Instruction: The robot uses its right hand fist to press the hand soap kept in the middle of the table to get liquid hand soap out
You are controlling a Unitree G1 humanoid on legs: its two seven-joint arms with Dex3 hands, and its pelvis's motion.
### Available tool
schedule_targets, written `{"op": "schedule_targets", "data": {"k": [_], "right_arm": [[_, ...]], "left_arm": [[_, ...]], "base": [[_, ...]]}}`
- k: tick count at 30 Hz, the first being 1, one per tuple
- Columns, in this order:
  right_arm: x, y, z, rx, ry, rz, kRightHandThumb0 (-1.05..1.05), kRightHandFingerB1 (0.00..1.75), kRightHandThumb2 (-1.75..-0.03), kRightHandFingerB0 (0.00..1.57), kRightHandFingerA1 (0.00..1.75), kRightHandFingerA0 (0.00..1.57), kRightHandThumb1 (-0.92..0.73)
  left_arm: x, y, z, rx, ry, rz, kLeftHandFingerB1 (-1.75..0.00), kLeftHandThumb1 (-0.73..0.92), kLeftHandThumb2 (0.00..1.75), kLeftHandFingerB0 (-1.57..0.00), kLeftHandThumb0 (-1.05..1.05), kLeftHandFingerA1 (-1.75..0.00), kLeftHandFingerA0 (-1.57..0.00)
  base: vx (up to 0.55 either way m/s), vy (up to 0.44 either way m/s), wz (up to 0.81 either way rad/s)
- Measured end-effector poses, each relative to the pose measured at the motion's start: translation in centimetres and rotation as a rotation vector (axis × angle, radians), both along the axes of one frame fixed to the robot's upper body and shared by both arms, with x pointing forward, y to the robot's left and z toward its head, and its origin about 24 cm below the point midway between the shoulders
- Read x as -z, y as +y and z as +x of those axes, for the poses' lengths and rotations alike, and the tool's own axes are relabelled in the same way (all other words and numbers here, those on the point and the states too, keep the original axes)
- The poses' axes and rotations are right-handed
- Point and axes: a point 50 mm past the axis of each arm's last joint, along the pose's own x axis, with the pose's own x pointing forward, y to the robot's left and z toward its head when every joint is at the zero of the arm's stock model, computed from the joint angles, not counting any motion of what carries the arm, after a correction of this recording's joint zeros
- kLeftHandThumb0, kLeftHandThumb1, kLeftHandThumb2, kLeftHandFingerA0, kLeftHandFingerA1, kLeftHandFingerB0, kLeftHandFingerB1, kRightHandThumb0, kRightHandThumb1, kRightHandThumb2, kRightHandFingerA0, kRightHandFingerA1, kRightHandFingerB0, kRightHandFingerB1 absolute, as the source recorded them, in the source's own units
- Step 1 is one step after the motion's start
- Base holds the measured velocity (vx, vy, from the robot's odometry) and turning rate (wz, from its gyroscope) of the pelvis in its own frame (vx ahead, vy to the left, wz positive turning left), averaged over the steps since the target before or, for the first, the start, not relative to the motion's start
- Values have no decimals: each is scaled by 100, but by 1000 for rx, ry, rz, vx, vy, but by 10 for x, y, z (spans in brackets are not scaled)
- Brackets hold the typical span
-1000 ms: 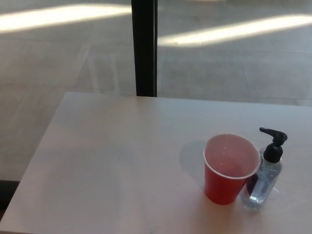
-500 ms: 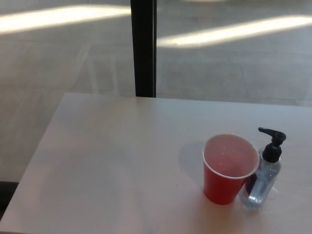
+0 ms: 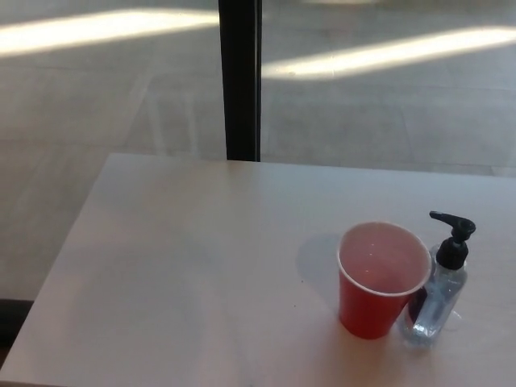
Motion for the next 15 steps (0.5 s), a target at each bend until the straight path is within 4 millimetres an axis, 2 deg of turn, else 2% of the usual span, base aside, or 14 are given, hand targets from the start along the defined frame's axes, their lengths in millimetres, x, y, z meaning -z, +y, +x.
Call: {"op": "schedule_targets", "data": {"k": [1, 2, 4, 5, 6, 7, 9, 12, 15], "right_arm": [[2, 0, -1, -5, 3, 7, -35, 64, -113, 21, 84, 59, -44], [2, 1, -1, -8, 4, 9, -35, 91, -115, 58, 84, 57, -42], [1, 2, -1, -31, 9, 3, -35, 91, -115, 58, 84, 57, -42], [0, 3, -1, -38, 11, 2, -33, 80, -116, 43, 82, 52, -45], [1, 3, -1, -47, 12, 6, -34, 71, -115, 29, 90, 64, -42], [2, 5, -2, -56, 17, 11, -31, 67, -115, 23, 88, 61, -41], [3, 7, -1, -81, 27, 22, -31, 67, -114, 24, 87, 60, -41], [5, 11, 2, -114, 39, 36, -34, 68, -115, 24, 95, 70, -41], [3, 12, 4, -142, 47, 43, -34, 68, -115, 23, 94, 69, -41]], "left_arm": [[0, 0, 0, 0, 0, 0, -81, 92, 132, -30, -52, -89, -42], [0, 0, 0, 1, 0, 0, -81, 92, 132, -29, -52, -89, -43], [0, 0, 0, 2, -1, 1, -81, 92, 132, -29, -52, -89, -43], [0, 0, 1, 2, -1, 1, -79, 92, 132, -27, -51, -88, -42], [0, 0, 1, 3, -1, 1, -75, 92, 133, -23, -52, -89, -43], [-1, 0, 1, 6, -2, 3, -75, 92, 132, -25, -52, -89, -44], [-1, 0, 1, 8, -1, 3, -73, 92, 131, -23, -51, -87, -43], [0, -1, 2, 8, 0, 0, -74, 92, 132, -23, -51, -88, -43], [0, -1, 2, 8, 2, -2, -74, 92, 131, -22, -51, -86, -40]], "base": [[0, 0, 0], [0, 0, 0], [0, 0, 0], [0, 0, 0], [0, 0, 0], [0, 0, 0], [0, 0, 0], [0, 0, 0], [0, 0, 0]]}}
